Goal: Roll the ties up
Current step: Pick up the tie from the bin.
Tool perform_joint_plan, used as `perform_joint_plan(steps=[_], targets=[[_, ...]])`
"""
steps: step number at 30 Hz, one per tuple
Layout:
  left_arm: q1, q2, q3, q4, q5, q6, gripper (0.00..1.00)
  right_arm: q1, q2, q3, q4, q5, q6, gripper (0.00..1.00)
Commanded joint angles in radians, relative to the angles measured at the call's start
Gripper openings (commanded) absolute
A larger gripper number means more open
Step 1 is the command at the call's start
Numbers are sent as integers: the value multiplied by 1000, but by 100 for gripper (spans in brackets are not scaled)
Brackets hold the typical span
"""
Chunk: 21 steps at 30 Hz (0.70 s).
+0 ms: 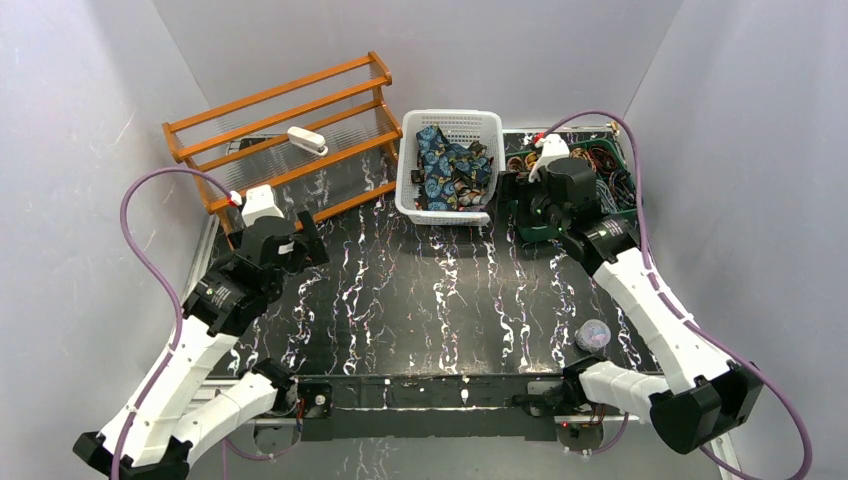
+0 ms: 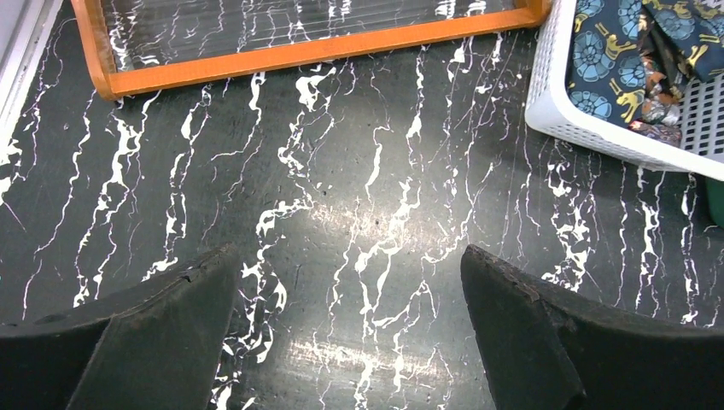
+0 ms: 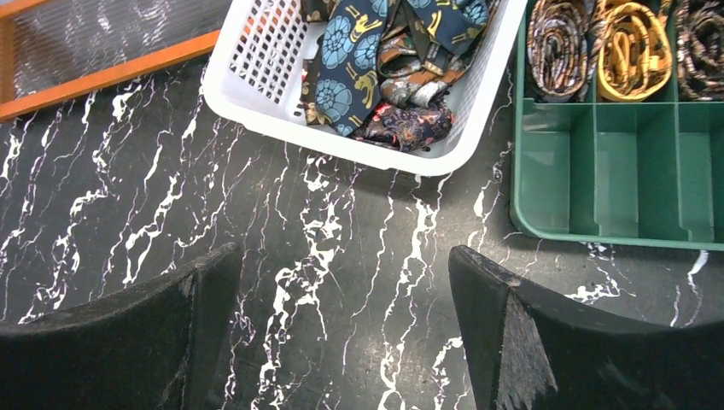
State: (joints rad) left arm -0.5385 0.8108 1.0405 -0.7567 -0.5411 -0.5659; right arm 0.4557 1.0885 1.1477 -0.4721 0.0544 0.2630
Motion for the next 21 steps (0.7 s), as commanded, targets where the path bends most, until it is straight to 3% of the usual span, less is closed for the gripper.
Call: perform_joint_plan(steps=[1, 9, 11, 21], targets=[[3, -18, -17, -1, -17, 0, 98, 0, 44, -7, 28, -44, 23, 99], [3, 12, -69, -12, -7, -7, 98, 0, 187, 41, 54, -126, 52, 99], [3, 8, -92, 12, 54, 16, 98, 0, 252, 80, 50, -128, 57, 98], [3, -54, -299, 138, 231, -143, 98, 1, 618, 342, 96, -8, 74, 78]])
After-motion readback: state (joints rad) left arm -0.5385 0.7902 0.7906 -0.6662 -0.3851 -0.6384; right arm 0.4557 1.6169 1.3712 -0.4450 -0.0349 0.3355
